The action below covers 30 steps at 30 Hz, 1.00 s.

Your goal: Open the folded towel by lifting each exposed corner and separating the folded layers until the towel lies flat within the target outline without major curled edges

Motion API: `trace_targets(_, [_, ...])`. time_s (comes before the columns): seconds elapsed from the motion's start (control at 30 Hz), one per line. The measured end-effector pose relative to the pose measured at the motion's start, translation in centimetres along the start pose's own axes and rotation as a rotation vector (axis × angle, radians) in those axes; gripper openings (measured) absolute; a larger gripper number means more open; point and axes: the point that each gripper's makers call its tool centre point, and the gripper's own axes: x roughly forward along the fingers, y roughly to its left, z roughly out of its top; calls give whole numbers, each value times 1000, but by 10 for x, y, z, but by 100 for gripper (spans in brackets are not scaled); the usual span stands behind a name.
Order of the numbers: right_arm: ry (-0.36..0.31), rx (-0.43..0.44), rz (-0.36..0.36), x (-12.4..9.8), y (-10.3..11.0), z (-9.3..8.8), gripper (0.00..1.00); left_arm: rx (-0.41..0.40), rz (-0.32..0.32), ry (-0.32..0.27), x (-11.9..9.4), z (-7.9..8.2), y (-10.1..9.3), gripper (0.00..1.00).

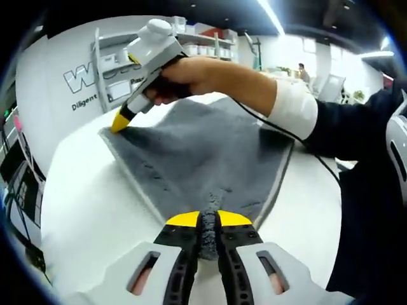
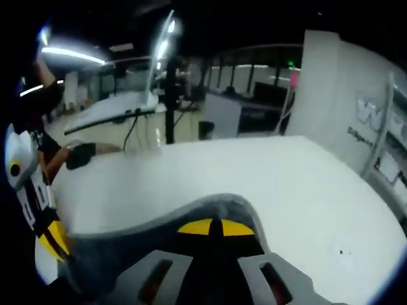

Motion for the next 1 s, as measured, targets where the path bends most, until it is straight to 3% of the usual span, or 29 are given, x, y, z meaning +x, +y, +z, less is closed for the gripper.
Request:
trace_targets(0.37, [-5, 16, -26, 17, -5, 6, 0, -12, 19, 25, -9, -10, 9, 8])
trace_targets(0.53, [11, 14, -33, 27, -4, 5, 0, -19, 44, 63, -10, -19, 15, 4])
trace_targets(0.7, [16, 16, -27, 31, -5, 6, 0, -21, 35, 55, -6, -16, 16, 5])
trace_targets(1.0, [29, 16, -30, 32, -1, -2, 0, 46, 19, 45, 6, -13, 12, 23])
